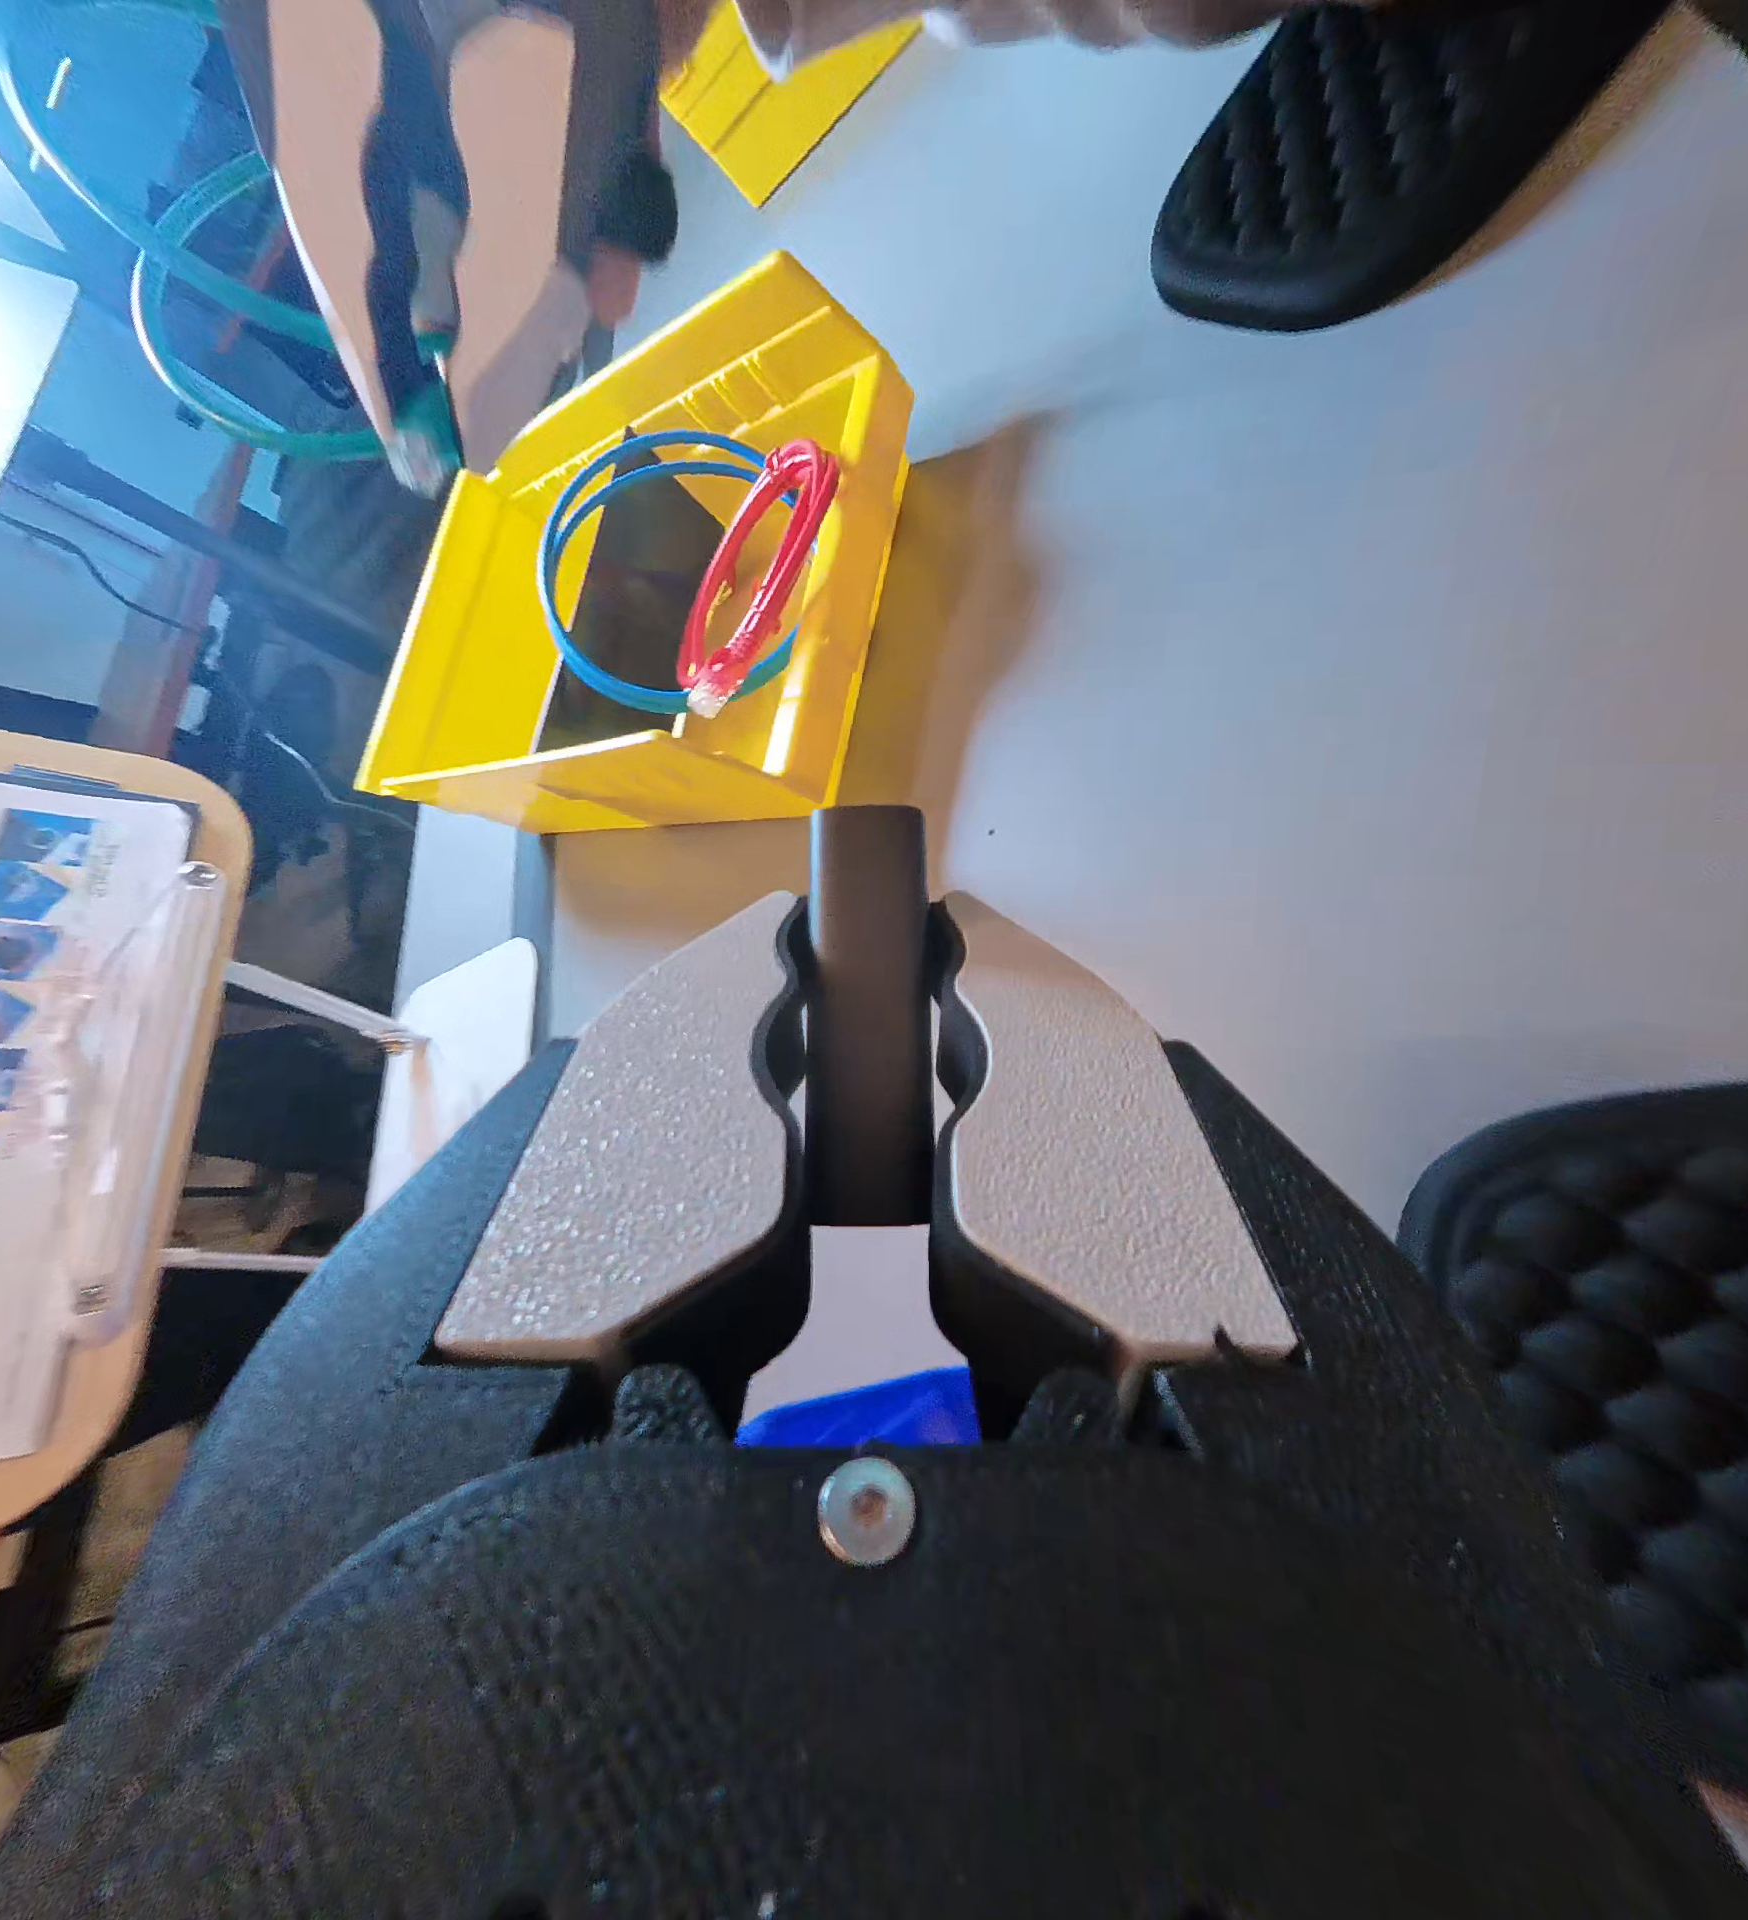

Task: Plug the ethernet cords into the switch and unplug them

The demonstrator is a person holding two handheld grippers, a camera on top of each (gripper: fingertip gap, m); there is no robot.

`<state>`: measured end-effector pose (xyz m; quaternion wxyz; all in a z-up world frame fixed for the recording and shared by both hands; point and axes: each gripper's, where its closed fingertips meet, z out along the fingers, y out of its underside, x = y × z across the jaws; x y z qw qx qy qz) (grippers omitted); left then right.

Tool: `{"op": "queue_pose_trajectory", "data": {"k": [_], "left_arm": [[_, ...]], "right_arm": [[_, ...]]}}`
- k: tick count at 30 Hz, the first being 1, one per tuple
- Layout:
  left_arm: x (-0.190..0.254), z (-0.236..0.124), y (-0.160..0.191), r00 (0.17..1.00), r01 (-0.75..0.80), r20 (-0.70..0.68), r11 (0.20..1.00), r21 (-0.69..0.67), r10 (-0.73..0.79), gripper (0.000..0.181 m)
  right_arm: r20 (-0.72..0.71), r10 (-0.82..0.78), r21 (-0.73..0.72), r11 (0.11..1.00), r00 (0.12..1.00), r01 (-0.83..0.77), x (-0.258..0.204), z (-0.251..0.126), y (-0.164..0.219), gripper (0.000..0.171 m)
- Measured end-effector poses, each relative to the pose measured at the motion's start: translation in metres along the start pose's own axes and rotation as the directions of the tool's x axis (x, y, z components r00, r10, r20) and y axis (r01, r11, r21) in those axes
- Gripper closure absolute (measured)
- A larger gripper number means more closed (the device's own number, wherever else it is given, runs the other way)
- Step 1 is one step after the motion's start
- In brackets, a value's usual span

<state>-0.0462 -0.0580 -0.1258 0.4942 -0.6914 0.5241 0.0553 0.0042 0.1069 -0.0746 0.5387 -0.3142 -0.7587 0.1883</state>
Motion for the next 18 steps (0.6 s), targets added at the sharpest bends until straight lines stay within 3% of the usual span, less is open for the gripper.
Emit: {"op": "queue_pose_trajectory", "data": {"k": [4,6,8,12,15,18], "left_arm": [[0.013,0.028,0.009,0.986,0.168,-0.012,0.983,0.067,-0.168,0.160],[0.025,0.041,0.017,0.976,0.219,-0.012,0.973,0.068,-0.219,0.160],[0.037,0.048,0.023,0.971,0.239,-0.003,0.969,0.067,-0.240,0.160],[0.045,0.048,0.022,0.956,0.278,0.059,0.951,0.136,-0.288,0.160],[0.044,0.045,0.018,0.936,0.305,0.114,0.930,0.207,-0.333,0.160],[0.047,0.043,0.008,0.927,0.300,0.143,0.914,0.275,-0.347,0.160]], "right_arm": [[0.130,0.197,-0.356,0.924,0.972,-0.139,-0.038,0.043,0.106,0.156],[0.208,0.278,-0.483,0.863,0.938,-0.148,-0.066,0.047,0.132,0.156],[0.176,0.231,-0.426,0.894,0.957,-0.137,-0.056,0.044,0.119,0.153],[0.074,0.286,-0.217,0.940,0.955,-0.264,-0.016,0.021,0.071,0.149],[0.020,0.284,-0.121,0.952,0.959,-0.280,0.000,0.007,0.056,0.149],[0.073,0.294,0.025,0.955,0.953,-0.296,-0.008,-0.004,0.024,0.147]]}}
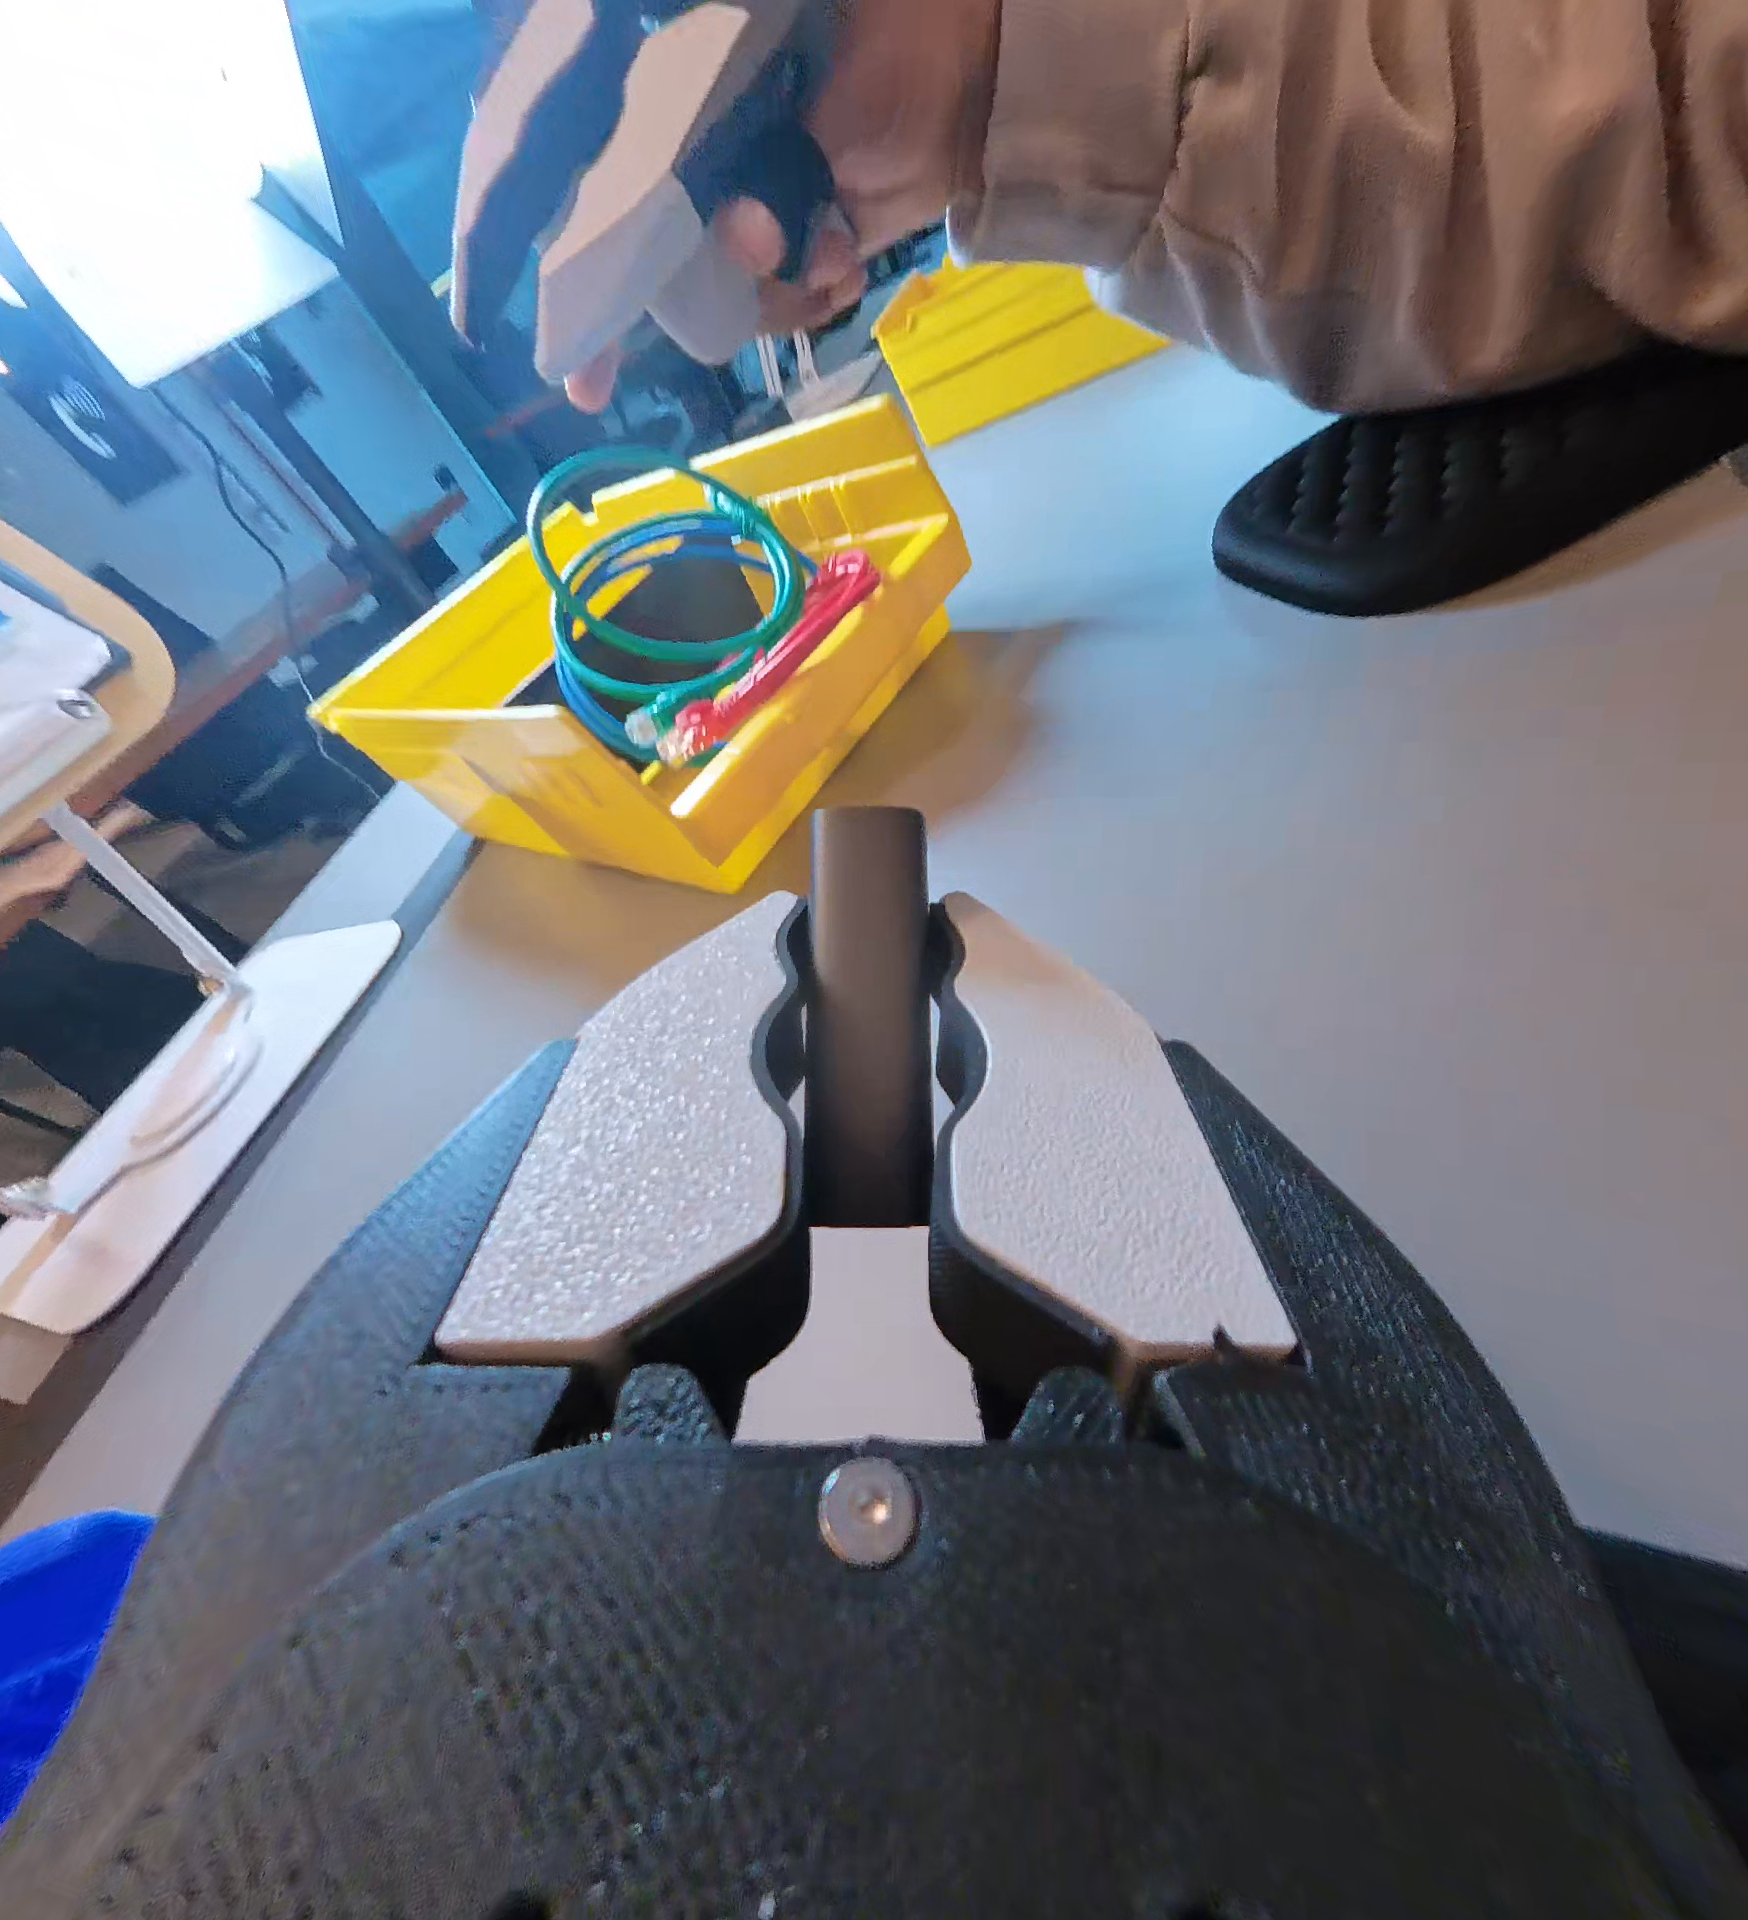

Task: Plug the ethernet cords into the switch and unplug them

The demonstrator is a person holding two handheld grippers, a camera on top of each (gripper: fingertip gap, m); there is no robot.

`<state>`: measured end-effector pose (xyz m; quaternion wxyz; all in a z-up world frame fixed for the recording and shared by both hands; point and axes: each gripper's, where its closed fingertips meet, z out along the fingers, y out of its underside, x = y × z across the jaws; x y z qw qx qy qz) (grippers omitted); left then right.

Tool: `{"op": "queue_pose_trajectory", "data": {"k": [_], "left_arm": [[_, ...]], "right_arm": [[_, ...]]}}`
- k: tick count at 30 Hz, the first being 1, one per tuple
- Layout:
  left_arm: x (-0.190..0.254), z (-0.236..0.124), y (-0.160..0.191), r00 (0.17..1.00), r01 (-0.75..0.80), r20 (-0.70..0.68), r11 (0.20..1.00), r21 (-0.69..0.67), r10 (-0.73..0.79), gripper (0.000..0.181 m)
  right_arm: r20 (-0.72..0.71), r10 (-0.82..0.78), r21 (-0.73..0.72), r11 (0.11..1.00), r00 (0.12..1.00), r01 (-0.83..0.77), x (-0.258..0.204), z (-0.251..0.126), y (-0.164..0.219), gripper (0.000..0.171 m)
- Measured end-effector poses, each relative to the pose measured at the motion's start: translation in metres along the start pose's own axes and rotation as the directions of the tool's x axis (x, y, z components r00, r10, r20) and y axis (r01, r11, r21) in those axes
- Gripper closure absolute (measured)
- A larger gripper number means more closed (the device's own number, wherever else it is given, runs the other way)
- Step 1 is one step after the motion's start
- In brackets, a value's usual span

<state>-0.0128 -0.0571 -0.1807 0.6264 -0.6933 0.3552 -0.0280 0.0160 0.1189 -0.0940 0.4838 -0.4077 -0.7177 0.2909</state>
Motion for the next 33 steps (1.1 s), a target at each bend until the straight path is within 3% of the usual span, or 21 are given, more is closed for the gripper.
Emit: {"op": "queue_pose_trajectory", "data": {"k": [3,6,10,14,16,25,33], "left_arm": [[0.008,0.001,-0.014,0.998,-0.055,0.015,0.996,0.064,0.054,0.161],[0.017,0.005,-0.016,0.997,-0.082,-0.002,0.994,0.073,0.082,0.160],[0.020,0.008,-0.010,0.996,-0.087,-0.001,0.995,0.050,0.087,0.160],[0.023,0.004,-0.017,0.998,-0.060,-0.019,0.993,0.102,0.062,0.160],[0.020,0.002,-0.019,0.998,-0.054,-0.005,0.990,0.126,0.055,0.161],[0.005,-0.005,-0.013,1.000,0.027,0.006,0.991,0.129,-0.028,0.160],[0.006,-0.005,-0.011,0.998,-0.061,0.030,0.996,0.066,0.059,0.162]], "right_arm": [[0.193,-0.072,0.123,0.991,0.979,0.049,-0.056,-0.001,-0.027,0.145],[0.489,-0.181,0.190,0.977,0.853,0.098,-0.143,0.002,-0.040,0.144],[0.500,-0.311,0.145,0.950,0.808,0.276,-0.193,0.036,-0.029,0.132],[0.472,-0.293,0.123,0.956,0.832,0.267,-0.196,0.056,-0.014,0.136],[0.494,-0.282,0.174,0.959,0.823,0.225,-0.200,0.055,-0.016,0.152],[0.513,-0.214,0.237,0.966,0.831,0.103,-0.177,0.037,-0.029,0.153],[0.497,-0.223,0.233,0.965,0.839,0.119,-0.175,0.036,-0.031,0.153]]}}
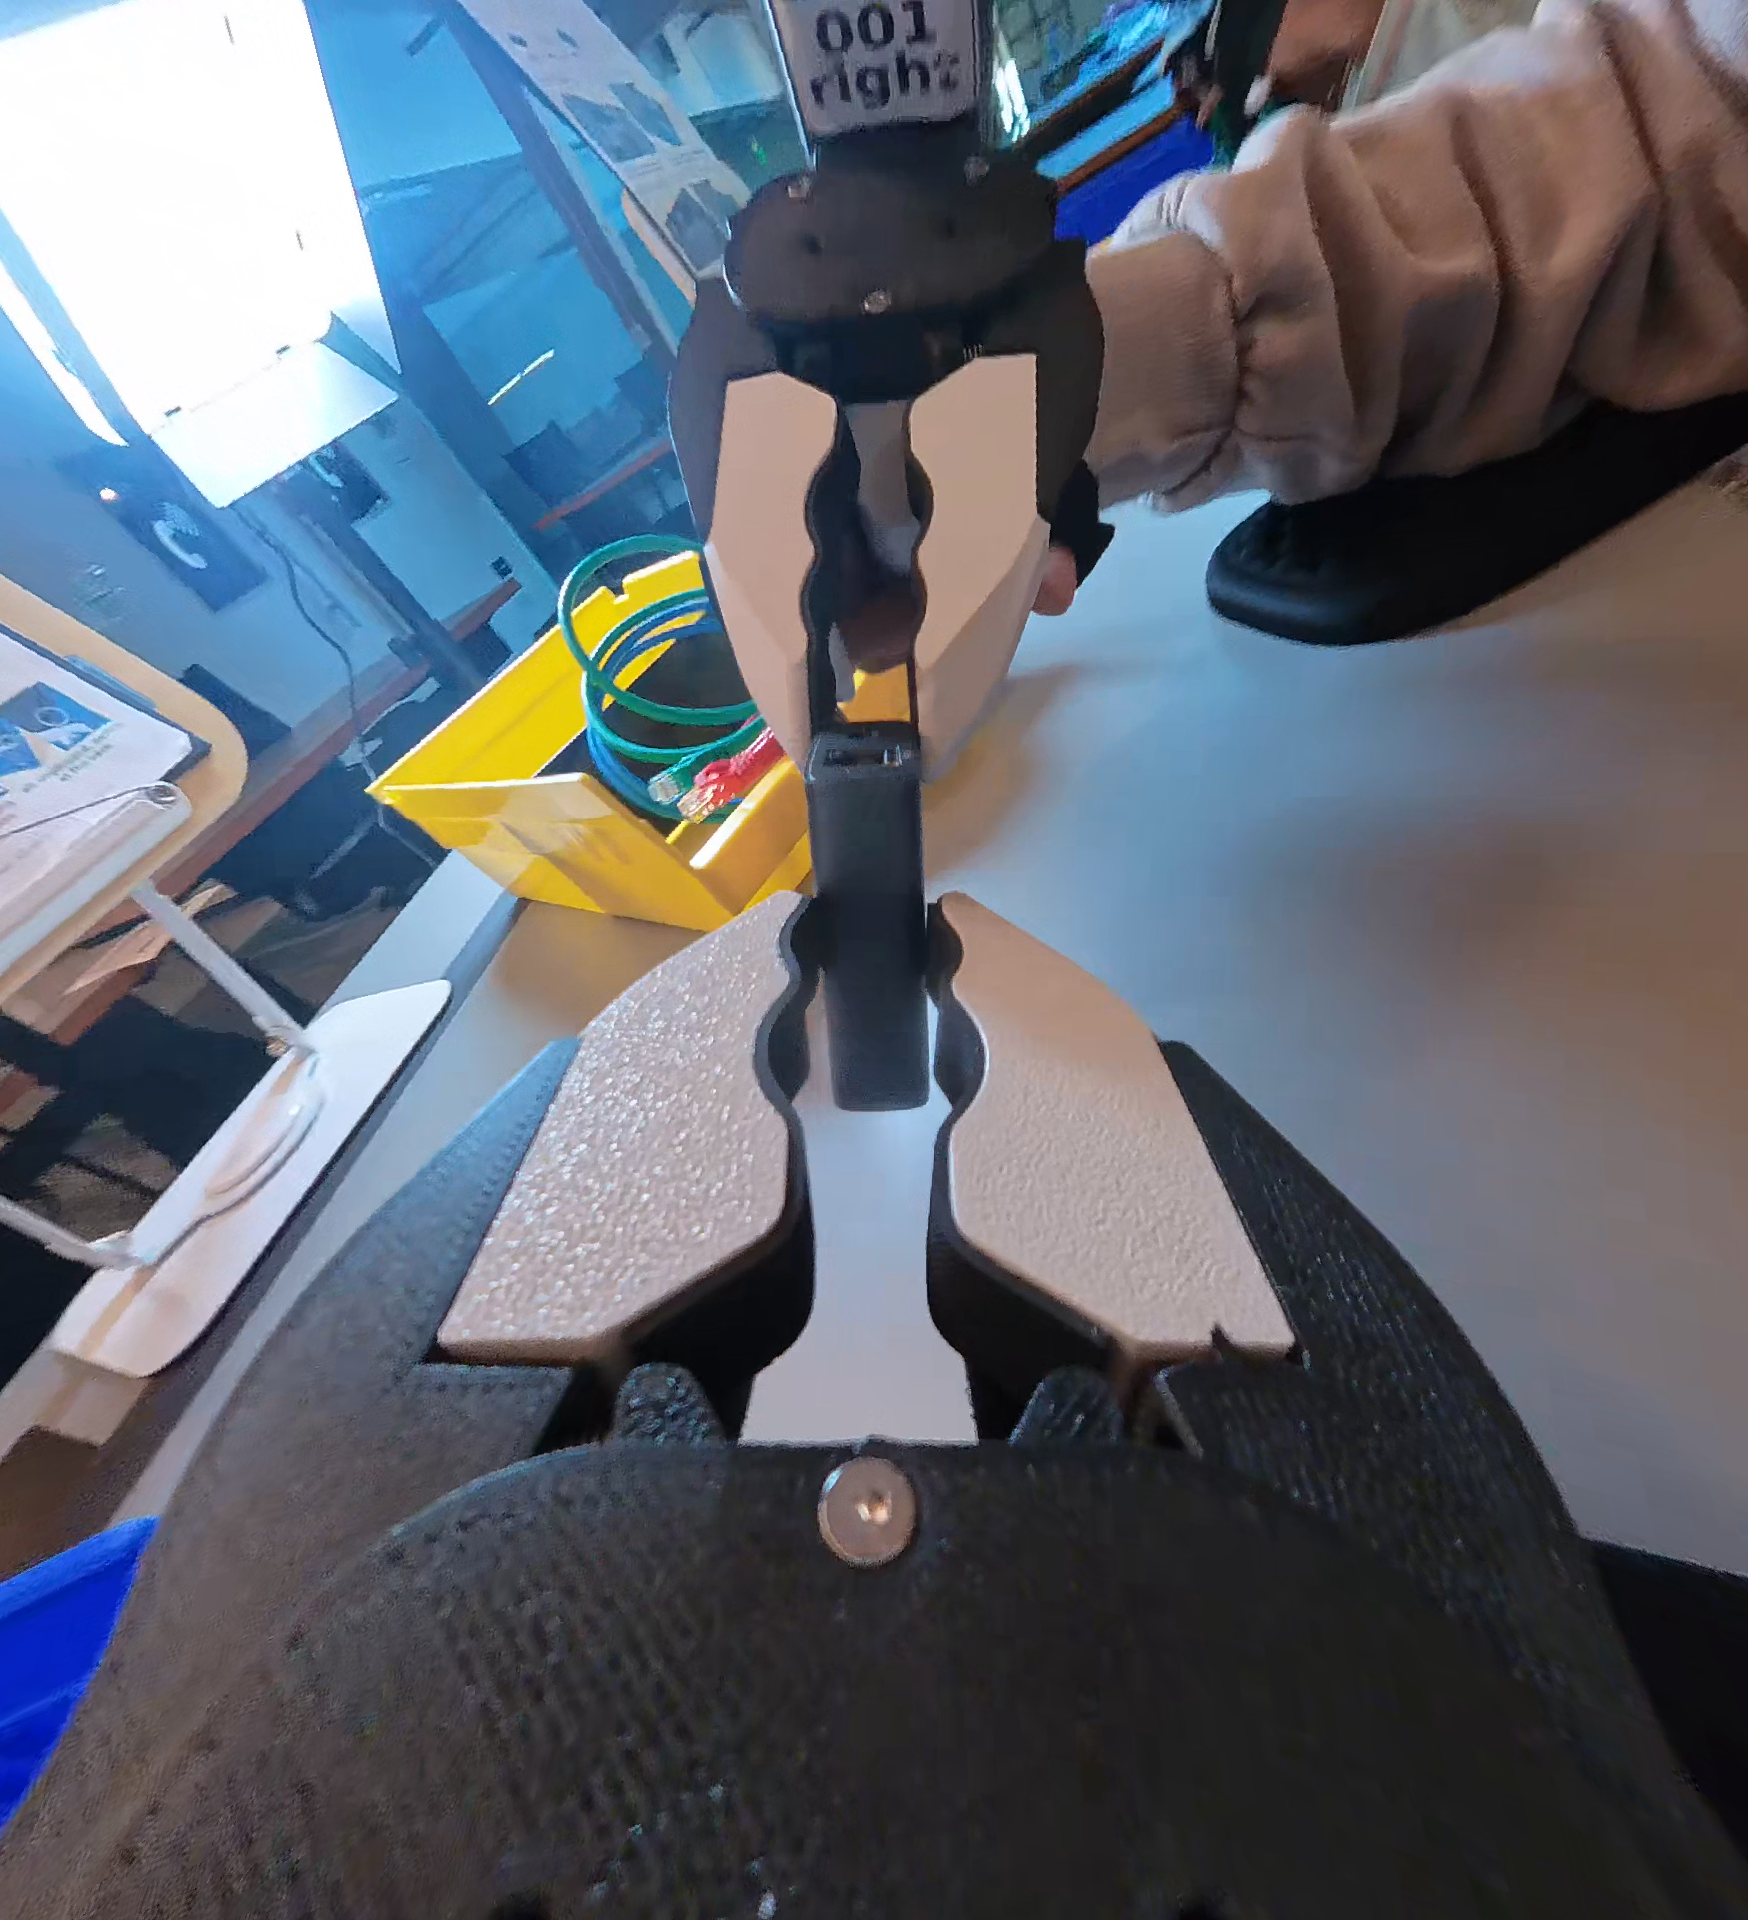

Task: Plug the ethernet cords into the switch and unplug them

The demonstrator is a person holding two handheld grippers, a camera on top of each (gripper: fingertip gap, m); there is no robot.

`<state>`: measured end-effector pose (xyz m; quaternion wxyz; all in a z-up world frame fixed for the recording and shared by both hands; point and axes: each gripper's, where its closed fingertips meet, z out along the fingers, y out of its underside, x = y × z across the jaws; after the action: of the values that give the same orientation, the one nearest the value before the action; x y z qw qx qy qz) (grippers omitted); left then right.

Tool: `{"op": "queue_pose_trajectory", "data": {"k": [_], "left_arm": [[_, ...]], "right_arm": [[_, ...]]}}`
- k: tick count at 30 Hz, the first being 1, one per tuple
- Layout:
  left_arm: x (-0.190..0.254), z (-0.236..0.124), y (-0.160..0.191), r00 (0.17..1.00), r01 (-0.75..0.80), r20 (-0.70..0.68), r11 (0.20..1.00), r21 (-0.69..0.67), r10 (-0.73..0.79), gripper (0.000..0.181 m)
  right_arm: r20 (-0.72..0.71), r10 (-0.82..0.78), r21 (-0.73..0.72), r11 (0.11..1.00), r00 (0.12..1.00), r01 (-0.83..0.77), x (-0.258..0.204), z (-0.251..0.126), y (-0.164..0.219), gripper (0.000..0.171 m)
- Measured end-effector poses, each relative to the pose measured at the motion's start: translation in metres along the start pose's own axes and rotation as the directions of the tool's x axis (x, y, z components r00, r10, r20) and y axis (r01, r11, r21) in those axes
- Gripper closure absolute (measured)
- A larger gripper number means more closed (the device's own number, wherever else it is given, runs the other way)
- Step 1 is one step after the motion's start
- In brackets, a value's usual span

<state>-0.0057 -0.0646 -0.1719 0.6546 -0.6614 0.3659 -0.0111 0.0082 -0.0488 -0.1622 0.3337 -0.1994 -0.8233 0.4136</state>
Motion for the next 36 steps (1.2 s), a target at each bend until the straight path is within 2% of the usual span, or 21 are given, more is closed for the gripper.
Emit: {"op": "queue_pose_trajectory", "data": {"k": [5,8,14,17,20,24,26,28,30,33,35,36], "left_arm": [[0.000,0.005,0.020,1.000,-0.013,0.005,0.991,-0.130,0.014,0.162],[0.006,0.009,0.029,0.999,-0.043,-0.009,0.983,-0.180,0.042,0.162],[0.009,0.009,0.019,0.999,-0.044,-0.014,0.990,-0.136,0.043,0.162],[0.002,0.009,0.016,1.000,0.017,0.019,0.994,-0.103,-0.015,0.162],[-0.009,0.005,0.021,0.992,0.118,0.052,0.989,-0.094,-0.114,0.158],[-0.010,-0.002,0.032,0.979,0.202,0.037,0.974,-0.107,-0.199,0.160],[-0.007,-0.002,0.034,0.979,0.202,0.025,0.974,-0.103,-0.200,0.160],[-0.006,-0.001,0.032,0.983,0.182,0.016,0.978,-0.101,-0.181,0.159],[-0.005,-0.002,0.032,0.986,0.165,0.022,0.981,-0.103,-0.164,0.158],[-0.002,-0.001,0.035,0.985,0.172,0.018,0.979,-0.110,-0.172,0.157],[-0.001,0.000,0.035,0.988,0.156,0.020,0.981,-0.115,-0.155,0.157],[0.000,0.001,0.036,0.989,0.149,0.015,0.982,-0.119,-0.149,0.157]], "right_arm": [[-0.080,-0.132,-0.181,0.977,0.988,0.116,0.005,0.011,0.021,0.150],[-0.083,-0.190,-0.236,0.957,0.978,0.166,0.001,0.018,0.025,0.146],[-0.057,-0.231,-0.236,0.948,0.971,0.212,-0.007,0.022,0.021,0.150],[-0.056,-0.207,-0.246,0.951,0.977,0.188,-0.002,0.014,0.019,0.151],[-0.152,-0.167,-0.270,0.955,0.974,0.122,0.029,-0.020,0.017,0.151],[-0.450,-0.125,-0.312,0.950,0.884,-0.024,0.123,-0.112,0.021,0.150],[-0.563,-0.105,-0.372,0.918,0.820,-0.138,0.174,-0.159,0.048,0.150],[-0.635,-0.078,-0.448,0.848,0.769,-0.284,0.217,-0.198,0.093,0.150],[-0.658,-0.045,-0.499,0.774,0.752,-0.390,0.243,-0.220,0.143,0.150],[-0.584,0.060,-0.569,0.682,0.810,-0.460,0.249,-0.213,0.207,0.151],[-0.497,0.172,-0.569,0.676,0.851,-0.469,0.243,-0.189,0.228,0.151],[-0.463,0.166,-0.584,0.681,0.871,-0.440,0.244,-0.179,0.235,0.151]]}}
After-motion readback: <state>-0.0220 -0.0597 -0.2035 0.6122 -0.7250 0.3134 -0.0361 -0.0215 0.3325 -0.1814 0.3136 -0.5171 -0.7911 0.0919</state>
